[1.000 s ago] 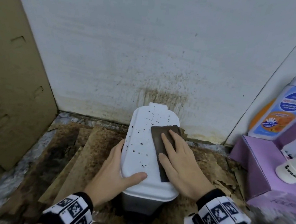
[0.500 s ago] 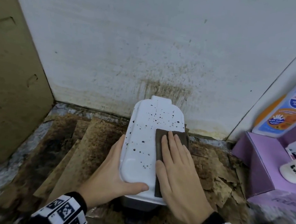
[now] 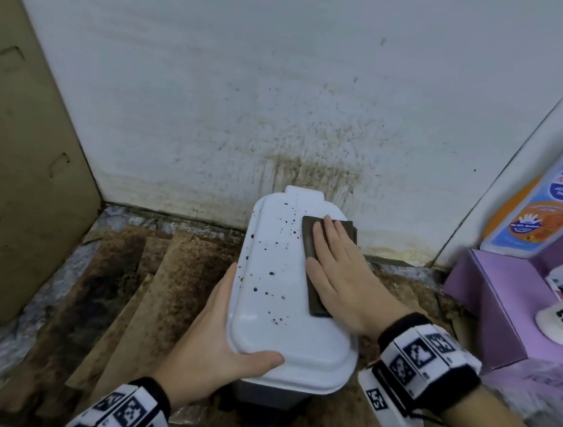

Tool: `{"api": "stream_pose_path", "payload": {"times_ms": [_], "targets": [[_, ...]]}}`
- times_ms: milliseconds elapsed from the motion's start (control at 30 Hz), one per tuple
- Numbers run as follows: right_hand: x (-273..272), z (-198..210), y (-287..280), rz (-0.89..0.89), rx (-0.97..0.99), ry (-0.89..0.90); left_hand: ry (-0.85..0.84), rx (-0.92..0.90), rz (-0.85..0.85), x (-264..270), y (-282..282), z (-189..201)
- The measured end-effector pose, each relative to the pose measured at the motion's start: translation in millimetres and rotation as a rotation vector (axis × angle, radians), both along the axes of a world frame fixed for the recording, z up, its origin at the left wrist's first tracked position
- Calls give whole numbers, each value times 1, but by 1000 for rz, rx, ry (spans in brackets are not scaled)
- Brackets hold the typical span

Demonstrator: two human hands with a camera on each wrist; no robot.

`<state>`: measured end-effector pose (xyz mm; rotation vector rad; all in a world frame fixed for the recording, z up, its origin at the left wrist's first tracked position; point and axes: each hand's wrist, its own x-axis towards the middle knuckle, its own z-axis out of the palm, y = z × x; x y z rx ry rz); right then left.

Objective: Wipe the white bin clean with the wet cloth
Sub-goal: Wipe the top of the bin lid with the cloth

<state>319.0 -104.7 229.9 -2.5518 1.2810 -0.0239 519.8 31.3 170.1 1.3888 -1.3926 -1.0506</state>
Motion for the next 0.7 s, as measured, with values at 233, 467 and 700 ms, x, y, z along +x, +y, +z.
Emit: {"api": "stream_pose_path", "payload": {"times_ms": [233,467,700], "targets": [[12,-4,-52,-6,-52,73,4,-1,-6,0,0,2],[-6,-4,-16,46,-13,29,-23,-15,-26,2,-1,2],[-16,-7,79,23,-88,-12,-38,-18,-10,1,-2,-5]]}}
